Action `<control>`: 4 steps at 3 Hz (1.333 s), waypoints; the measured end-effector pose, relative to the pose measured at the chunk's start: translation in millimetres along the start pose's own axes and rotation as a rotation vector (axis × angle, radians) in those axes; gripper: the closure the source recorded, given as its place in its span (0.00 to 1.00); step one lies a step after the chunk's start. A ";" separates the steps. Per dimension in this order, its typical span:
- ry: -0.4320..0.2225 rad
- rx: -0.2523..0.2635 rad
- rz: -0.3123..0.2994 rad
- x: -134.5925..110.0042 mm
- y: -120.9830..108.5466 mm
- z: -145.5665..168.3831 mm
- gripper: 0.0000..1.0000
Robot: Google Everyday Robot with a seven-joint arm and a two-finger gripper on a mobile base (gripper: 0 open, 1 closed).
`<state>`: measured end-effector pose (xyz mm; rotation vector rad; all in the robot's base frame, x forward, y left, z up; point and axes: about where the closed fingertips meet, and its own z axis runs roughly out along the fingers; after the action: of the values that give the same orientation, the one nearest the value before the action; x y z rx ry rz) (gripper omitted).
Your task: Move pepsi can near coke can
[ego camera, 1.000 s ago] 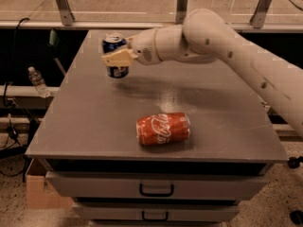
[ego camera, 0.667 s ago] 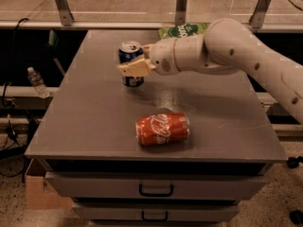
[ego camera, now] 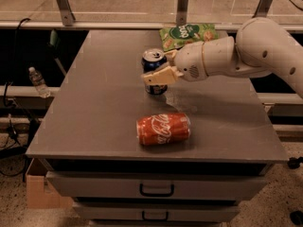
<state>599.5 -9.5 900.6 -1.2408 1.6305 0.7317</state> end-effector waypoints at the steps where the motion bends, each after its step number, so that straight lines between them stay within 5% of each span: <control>1: 0.039 -0.049 -0.021 13.8 9.8 -19.2 1.00; 3: 0.078 -0.164 -0.024 28.8 47.2 -40.0 1.00; 4: 0.089 -0.221 -0.031 29.7 64.5 -36.9 0.75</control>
Offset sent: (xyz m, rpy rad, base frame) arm -0.0651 -0.0549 -0.0165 -0.0917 0.0772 0.1455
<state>525.0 -32.9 883.0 -1.4706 1.6307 0.8664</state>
